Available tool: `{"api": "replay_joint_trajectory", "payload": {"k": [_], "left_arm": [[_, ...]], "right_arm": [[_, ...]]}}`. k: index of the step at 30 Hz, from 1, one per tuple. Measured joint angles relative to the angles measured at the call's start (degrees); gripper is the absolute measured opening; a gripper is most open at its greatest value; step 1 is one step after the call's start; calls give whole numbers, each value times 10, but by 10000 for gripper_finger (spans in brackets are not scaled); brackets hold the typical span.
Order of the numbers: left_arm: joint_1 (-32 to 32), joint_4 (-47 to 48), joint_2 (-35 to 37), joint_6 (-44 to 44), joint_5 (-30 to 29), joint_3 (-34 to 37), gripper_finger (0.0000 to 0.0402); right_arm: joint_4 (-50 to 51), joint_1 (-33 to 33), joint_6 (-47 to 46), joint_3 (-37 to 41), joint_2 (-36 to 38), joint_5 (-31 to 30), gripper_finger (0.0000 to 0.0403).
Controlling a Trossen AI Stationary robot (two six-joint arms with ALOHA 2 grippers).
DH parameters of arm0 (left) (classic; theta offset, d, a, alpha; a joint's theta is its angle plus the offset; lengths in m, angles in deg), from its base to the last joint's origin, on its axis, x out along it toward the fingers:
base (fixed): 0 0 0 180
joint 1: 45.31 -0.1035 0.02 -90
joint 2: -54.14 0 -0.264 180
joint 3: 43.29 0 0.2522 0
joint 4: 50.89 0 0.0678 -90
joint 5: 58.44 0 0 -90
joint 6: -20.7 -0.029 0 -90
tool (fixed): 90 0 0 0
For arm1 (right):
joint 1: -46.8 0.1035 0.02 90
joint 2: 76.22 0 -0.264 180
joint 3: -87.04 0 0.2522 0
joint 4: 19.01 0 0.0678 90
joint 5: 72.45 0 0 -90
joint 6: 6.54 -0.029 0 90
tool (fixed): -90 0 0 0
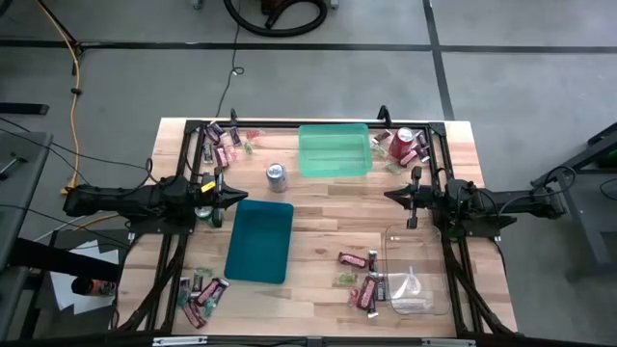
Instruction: Organize candy in baskets
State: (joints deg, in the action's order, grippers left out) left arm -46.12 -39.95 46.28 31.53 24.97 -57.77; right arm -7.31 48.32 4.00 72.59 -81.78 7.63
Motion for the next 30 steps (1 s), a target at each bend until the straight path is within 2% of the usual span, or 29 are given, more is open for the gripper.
{"api": "replay_joint_trajectory", "payload": {"k": [25, 30], "left_arm": [[0, 0, 0, 0, 0, 0, 0], [0, 0, 0, 0, 0, 0, 0]], "right_arm": [[0, 0, 4, 0, 0, 0, 0], [-24, 0, 133, 0, 0, -1, 0]]}}
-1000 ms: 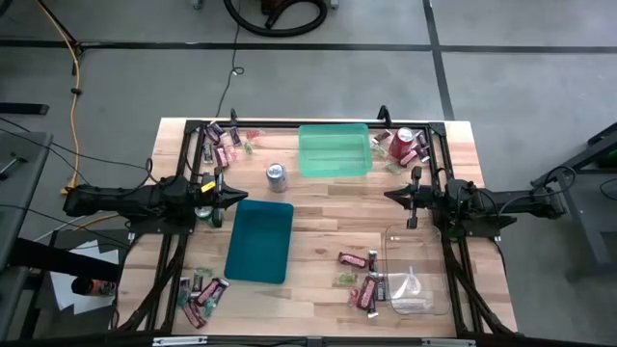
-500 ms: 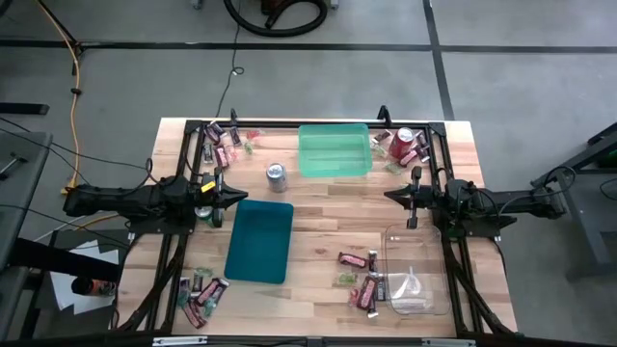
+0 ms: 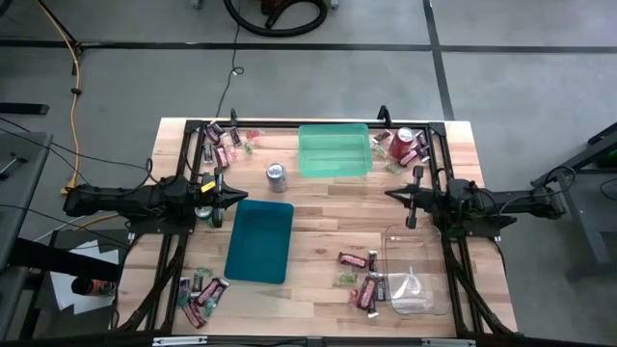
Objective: Organize candy in baskets
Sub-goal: Put the transparent gummy into the green bin
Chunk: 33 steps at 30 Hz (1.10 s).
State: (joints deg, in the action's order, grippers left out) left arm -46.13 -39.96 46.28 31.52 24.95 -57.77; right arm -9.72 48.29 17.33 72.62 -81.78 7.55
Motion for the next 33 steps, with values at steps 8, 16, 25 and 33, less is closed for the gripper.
{"api": "replay_joint_trajectory", "payload": {"k": [8, 16, 25, 33], "left_arm": [[0, 0, 0, 0, 0, 0, 0], [0, 0, 0, 0, 0, 0, 0], [0, 0, 0, 0, 0, 0, 0], [0, 0, 0, 0, 0, 0, 0]], "right_arm": [[-428, 1, -300, -1, -9, 91, 0], [-62, -16, -482, -180, -72, -324, 0], [205, -70, -534, -306, -304, -152, 0], [256, -117, -751, -332, -440, -165, 1]]}}
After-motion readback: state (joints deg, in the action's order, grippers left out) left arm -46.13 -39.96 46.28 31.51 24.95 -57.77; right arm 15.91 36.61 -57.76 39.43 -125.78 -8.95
